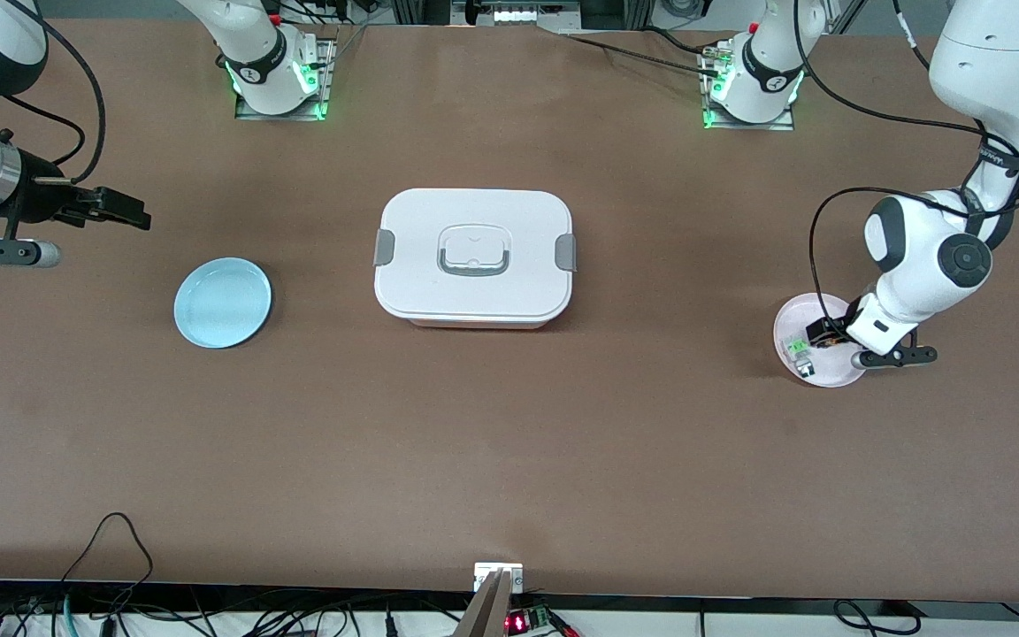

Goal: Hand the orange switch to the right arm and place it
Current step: 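Lower the left gripper and grasp the orange switch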

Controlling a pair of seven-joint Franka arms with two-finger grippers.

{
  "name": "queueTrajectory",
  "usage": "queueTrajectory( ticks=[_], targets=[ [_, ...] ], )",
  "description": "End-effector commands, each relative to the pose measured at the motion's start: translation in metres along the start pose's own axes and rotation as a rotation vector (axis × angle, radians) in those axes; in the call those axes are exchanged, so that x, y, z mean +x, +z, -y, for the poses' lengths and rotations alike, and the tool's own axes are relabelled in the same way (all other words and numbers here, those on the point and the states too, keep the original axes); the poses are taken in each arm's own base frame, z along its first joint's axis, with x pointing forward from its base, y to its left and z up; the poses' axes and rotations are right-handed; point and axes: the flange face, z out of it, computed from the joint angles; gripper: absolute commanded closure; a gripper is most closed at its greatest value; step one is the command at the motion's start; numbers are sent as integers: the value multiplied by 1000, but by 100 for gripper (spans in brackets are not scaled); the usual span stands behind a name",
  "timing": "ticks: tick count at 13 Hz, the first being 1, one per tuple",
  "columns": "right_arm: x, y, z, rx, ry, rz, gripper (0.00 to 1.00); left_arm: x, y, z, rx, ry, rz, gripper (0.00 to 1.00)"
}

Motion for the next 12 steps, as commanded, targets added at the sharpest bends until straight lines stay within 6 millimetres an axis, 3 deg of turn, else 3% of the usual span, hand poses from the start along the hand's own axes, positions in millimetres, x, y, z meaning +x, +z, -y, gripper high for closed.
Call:
queueTrajectory(
  ticks=[1, 4, 8, 12],
  targets=[
    [-1, -4, 9, 17, -20, 6, 0, -6, 1, 1, 7, 32, -15, 12],
    [-4, -2, 14, 17, -31, 23, 0, -7, 4, 1, 7, 31, -10, 41],
    [-3, -1, 11, 16, -28, 28, 0, -1, -1, 2, 8, 31, -24, 54],
    [-3, -1, 9, 18, -22, 28, 0, 9, -16, 11, 13, 98, -128, 54]
  ],
)
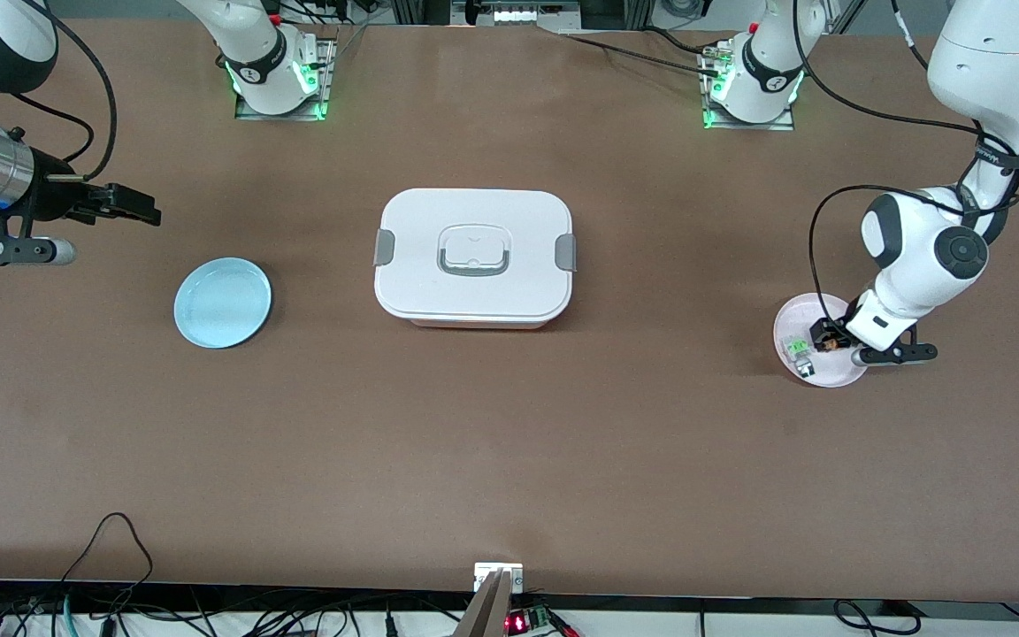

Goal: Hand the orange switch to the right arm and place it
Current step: 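Lower the left gripper and grasp the orange switch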

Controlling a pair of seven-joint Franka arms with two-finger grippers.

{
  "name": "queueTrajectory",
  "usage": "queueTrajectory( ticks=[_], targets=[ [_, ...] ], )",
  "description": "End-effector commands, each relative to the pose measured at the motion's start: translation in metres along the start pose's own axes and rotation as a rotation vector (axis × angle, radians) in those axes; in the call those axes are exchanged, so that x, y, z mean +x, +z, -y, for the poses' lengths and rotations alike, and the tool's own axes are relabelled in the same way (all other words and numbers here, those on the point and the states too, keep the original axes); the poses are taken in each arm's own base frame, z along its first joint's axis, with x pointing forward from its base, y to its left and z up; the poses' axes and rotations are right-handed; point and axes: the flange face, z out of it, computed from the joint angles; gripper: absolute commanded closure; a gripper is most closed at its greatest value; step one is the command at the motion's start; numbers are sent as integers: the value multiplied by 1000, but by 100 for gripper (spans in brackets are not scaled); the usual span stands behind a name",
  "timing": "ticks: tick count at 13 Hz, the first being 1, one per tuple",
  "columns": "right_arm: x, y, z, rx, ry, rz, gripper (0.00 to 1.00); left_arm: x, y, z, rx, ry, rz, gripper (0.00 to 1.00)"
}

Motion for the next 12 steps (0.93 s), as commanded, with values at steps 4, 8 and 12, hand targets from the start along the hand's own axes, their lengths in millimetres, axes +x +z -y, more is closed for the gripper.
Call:
queueTrajectory(
  ticks=[4, 8, 12],
  targets=[
    [-3, -1, 8, 133, 0, 26, 0, 7, -15, 4, 8, 54, -62, 93],
    [-5, -7, 10, 243, 14, 23, 0, 25, -25, 6, 11, 29, -96, 100],
    [-7, -7, 15, 273, 7, 39, 0, 27, -24, 5, 7, 18, -70, 100]
  ],
)
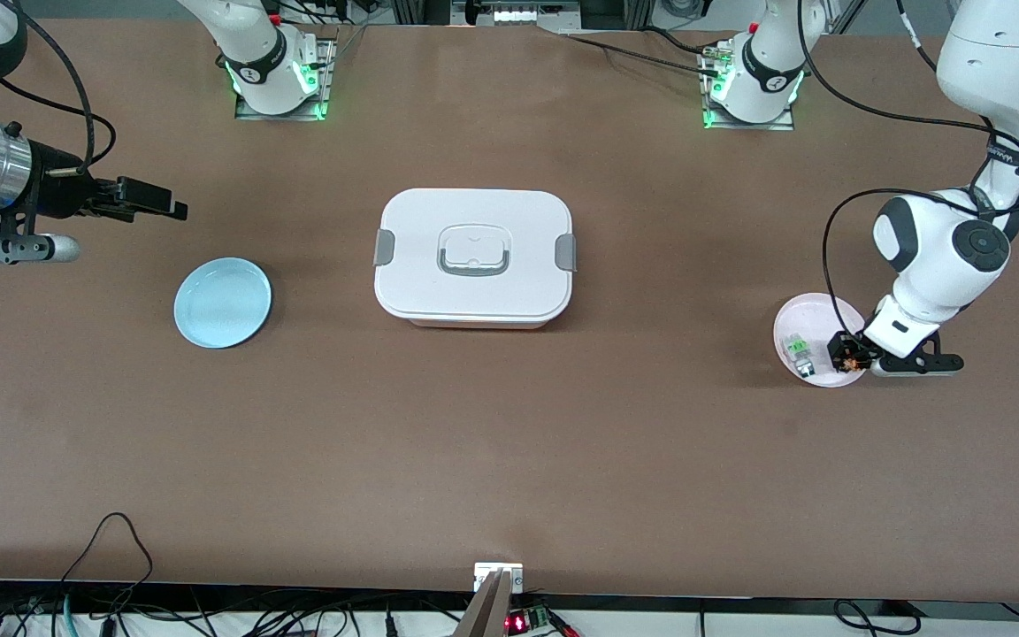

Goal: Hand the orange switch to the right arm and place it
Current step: 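Lower the left gripper and grasp the orange switch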

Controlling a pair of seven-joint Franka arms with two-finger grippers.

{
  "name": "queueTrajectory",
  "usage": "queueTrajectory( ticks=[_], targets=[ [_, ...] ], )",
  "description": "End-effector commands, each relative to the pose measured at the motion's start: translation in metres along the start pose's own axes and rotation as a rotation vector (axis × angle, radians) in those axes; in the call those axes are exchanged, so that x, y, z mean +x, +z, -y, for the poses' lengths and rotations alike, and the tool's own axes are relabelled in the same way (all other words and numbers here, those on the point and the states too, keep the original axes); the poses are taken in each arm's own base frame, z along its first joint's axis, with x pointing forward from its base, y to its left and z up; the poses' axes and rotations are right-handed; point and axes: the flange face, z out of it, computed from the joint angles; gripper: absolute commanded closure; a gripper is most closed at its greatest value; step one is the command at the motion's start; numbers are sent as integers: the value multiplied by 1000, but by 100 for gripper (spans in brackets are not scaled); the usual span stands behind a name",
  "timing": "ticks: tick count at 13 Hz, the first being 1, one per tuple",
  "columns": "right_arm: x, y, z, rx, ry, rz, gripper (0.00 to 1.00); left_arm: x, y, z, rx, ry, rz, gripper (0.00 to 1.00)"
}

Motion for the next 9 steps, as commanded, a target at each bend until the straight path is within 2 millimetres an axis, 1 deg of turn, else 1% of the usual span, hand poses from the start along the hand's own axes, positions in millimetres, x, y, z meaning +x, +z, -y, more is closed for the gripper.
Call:
queueTrajectory(
  ticks=[1, 2, 3, 5, 6, 7, 8, 9],
  targets=[
    [-6, -5, 7, 74, -10, 21, 0, 8, -6, 0, -3, 4, 46, 100],
    [-7, -4, 13, 129, -12, 30, 0, 12, -9, 3, -3, 0, 71, 100],
    [-6, -2, 18, 189, -10, 41, 0, 19, -14, 2, -5, 10, 102, 100],
    [-6, -3, 25, 250, -3, 45, 0, 36, -34, 7, -9, 28, 163, 100],
    [-6, -3, 29, 293, -3, 48, 0, 45, -46, 5, -17, 70, 187, 100],
    [-6, -3, 34, 345, -3, 53, 0, 56, -58, -4, -34, 120, 216, 100],
    [-5, -3, 38, 396, -2, 58, 0, 62, -69, -7, -49, 153, 260, 100],
    [-5, -6, 43, 450, -2, 59, 0, 67, -81, -8, -97, 147, 298, 100]
  ],
)
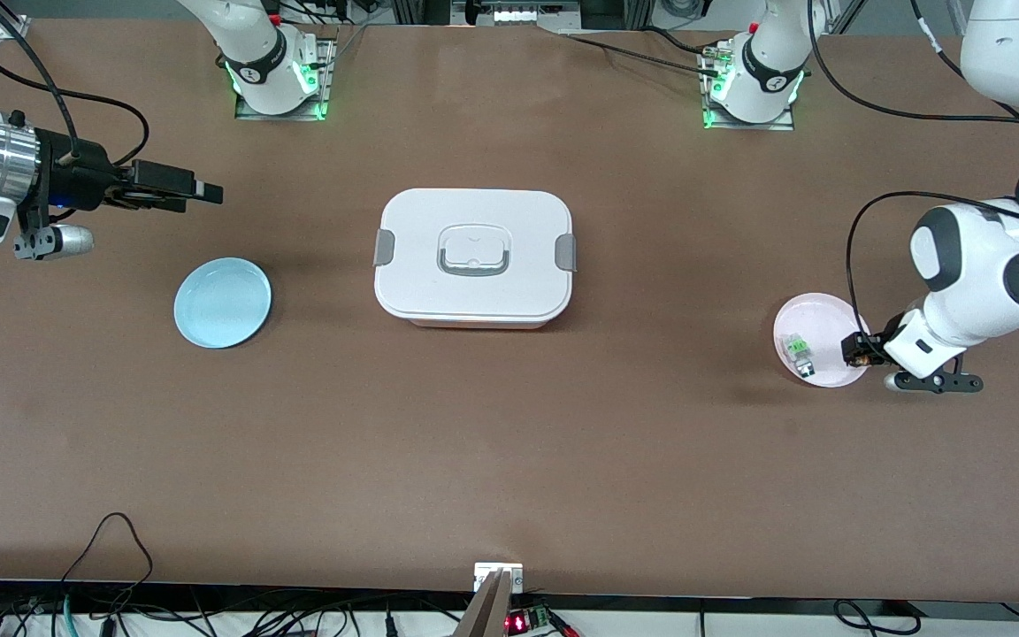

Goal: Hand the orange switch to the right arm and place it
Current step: 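Lift the orange switch with the left gripper while the right gripper advances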

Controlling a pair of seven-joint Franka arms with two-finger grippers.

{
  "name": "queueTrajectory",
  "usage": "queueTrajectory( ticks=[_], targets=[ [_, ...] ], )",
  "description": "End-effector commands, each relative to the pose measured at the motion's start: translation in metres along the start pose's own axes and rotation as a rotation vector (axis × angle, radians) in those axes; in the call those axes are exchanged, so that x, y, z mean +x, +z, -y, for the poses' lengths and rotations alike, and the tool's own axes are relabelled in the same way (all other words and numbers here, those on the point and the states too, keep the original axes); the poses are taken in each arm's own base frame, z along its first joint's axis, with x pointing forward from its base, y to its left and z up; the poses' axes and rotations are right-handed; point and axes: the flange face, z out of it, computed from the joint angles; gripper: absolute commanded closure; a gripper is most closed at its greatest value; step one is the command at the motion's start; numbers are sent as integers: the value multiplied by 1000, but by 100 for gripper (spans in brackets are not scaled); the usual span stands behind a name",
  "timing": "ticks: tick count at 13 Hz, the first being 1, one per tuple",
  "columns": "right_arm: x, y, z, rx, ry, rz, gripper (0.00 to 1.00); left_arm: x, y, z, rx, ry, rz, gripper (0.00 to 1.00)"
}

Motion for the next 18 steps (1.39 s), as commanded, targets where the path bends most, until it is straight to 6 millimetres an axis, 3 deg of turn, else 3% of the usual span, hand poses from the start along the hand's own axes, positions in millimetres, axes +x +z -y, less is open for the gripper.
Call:
queueTrajectory(
  ticks=[1, 3, 5, 8, 10, 12, 15, 16, 17, 18],
  targets=[
    [-1, -3, 10, 141, 7, 13, 0, 11, -44, -7, -133, 77, 58, 100],
    [4, -4, 13, 252, 18, 22, 0, 16, -75, -18, -307, 189, 61, 100],
    [12, 4, 17, 368, 36, 44, 0, 17, -89, -36, -450, 243, 59, 100],
    [29, 22, 10, 513, 88, 76, 0, 7, -108, -84, -614, 381, 83, 100],
    [34, 39, 7, 605, 126, 108, 0, 13, -126, -105, -752, 407, -14, 100],
    [40, 58, 8, 655, 137, 140, 0, 30, -131, -135, -928, 435, -191, 100],
    [44, 106, 45, 683, 112, 200, 0, 42, -149, -205, -998, 652, -440, 100],
    [43, 124, 61, 680, 84, 195, 0, 49, -175, -223, -1002, 703, -511, 100],
    [40, 138, 80, 674, 69, 179, 0, 50, -185, -242, -1031, 714, -527, 100],
    [37, 150, 97, 683, 77, 164, 0, 51, -183, -260, -1065, 715, -527, 100]
  ],
)
